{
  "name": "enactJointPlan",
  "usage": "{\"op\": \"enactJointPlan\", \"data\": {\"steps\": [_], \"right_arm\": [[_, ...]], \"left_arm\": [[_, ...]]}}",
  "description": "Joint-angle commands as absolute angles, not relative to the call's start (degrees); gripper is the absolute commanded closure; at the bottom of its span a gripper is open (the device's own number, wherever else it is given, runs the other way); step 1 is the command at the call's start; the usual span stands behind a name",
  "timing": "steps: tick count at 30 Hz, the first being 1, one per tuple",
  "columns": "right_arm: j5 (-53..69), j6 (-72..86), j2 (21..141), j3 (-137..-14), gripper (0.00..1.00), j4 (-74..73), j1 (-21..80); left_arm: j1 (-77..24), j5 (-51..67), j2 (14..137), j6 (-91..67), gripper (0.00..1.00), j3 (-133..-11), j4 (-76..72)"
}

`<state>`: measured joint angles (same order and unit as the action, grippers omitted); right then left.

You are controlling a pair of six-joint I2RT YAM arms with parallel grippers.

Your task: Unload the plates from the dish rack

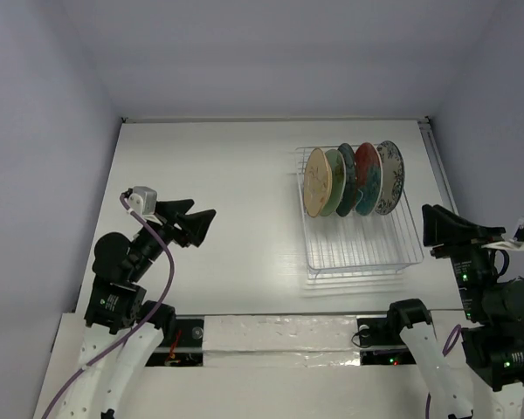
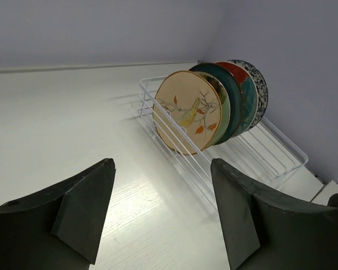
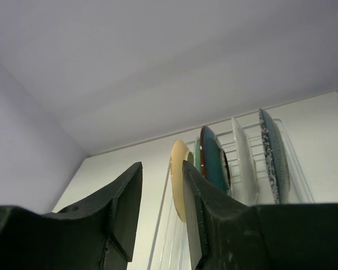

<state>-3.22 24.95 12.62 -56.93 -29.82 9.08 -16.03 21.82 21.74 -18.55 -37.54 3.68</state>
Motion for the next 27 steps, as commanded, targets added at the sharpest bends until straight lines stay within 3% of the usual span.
{"op": "enactJointPlan", "data": {"steps": [1,2,4,7,10,11,14,19,27], "right_arm": [[3.59,25.05,13.45,-57.48,0.57,-27.44,8.96],[7.17,24.96,13.88,-57.22,0.58,-26.73,8.96],[12.18,24.61,15.37,-57.13,0.74,-25.31,8.96],[16.6,24.35,20.55,-57.65,1.0,-24.35,8.96],[22.05,25.13,24.86,-57.05,1.0,-21.81,8.96],[22.76,25.48,25.4,-56.78,1.0,-21.36,8.96],[21.97,26.01,26.89,-56.16,1.0,-20.57,8.96],[17.07,25.23,31.46,-55.81,1.0,-21.43,15.36],[-14.92,22.06,45.86,-63.01,1.0,-29.97,31.64]], "left_arm": [[-16.17,23.03,22.5,-17.49,0.33,-39.73,2.72],[-16.17,22.85,22.24,-17.4,0.32,-39.64,2.72],[-16.17,22.85,21.62,-17.49,0.33,-39.73,2.46],[-16.17,23.12,20.57,-18.28,0.43,-38.94,1.41],[-16.17,20.31,20.92,-19.51,0.61,-38.93,2.37],[-16.17,19.26,21.09,-19.95,0.77,-38.94,2.63],[-16.17,18.02,23.28,-20.13,1.0,-39.37,4.3],[-16.17,13.98,28.12,-20.3,1.0,-40.43,7.11],[-16.17,14.32,30.06,-21.89,1.0,-40.69,10.63]]}}
